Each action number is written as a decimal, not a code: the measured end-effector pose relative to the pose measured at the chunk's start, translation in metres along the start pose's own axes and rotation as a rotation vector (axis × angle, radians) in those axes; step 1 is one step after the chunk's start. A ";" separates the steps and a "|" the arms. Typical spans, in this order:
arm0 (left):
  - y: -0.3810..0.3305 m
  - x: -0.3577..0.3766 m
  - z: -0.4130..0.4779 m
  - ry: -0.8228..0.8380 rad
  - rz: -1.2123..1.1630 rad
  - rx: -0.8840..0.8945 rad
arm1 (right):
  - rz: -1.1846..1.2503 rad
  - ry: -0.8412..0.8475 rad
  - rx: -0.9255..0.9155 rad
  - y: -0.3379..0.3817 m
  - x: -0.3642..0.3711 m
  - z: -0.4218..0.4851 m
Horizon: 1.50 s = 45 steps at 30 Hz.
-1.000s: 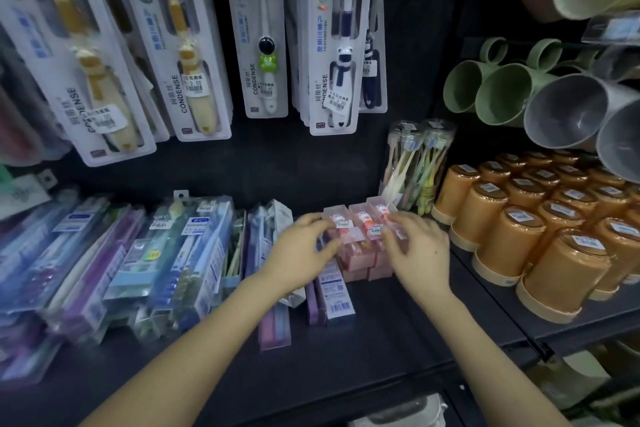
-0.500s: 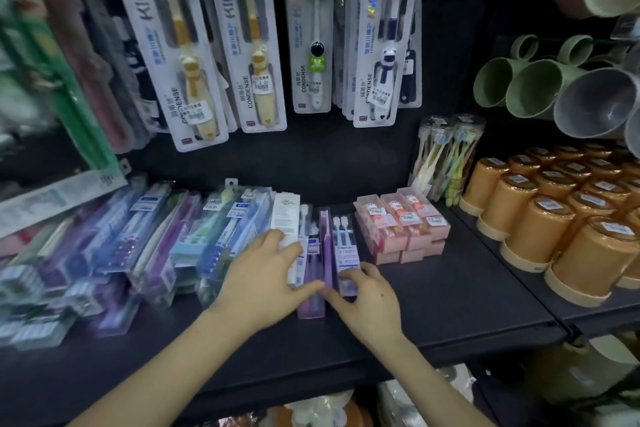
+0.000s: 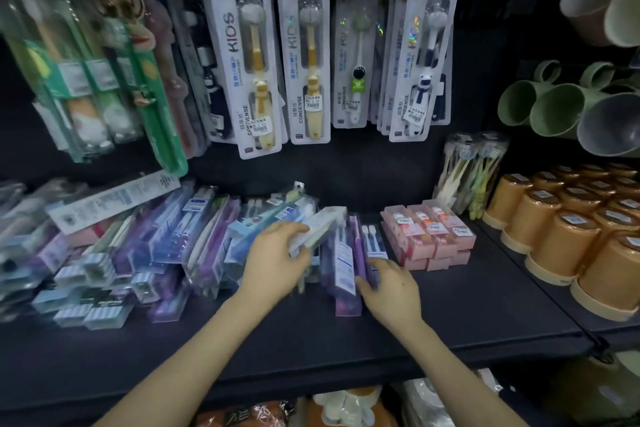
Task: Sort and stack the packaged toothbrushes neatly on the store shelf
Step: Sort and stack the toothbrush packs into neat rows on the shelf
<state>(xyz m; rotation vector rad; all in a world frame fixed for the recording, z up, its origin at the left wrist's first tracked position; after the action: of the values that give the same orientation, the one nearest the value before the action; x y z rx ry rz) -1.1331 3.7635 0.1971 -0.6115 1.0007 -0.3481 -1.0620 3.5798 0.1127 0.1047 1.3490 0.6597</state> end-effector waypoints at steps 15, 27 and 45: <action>0.110 -0.080 0.020 -0.156 0.295 -0.237 | 0.072 0.060 -0.116 0.049 0.022 0.009; 0.051 -0.042 -0.037 -0.210 0.327 0.197 | -0.159 -0.036 -0.307 0.082 0.026 -0.045; 0.059 -0.030 -0.122 -0.231 0.315 0.379 | 0.320 -0.238 -0.394 0.060 0.009 -0.156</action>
<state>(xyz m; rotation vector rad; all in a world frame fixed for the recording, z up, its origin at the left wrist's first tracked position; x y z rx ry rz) -1.2534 3.7872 0.1326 -0.1416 0.7662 -0.1749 -1.2285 3.5869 0.0929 0.0786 0.9604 1.1359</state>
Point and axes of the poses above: each hand's wrist, its own z-axis towards the middle knuckle, its own x-axis out of the palm, y = z × x, the point moved 9 cm from there along z, towards the middle knuckle, and after that the axes turned 4 degrees about -x, right-handed, at the moved point
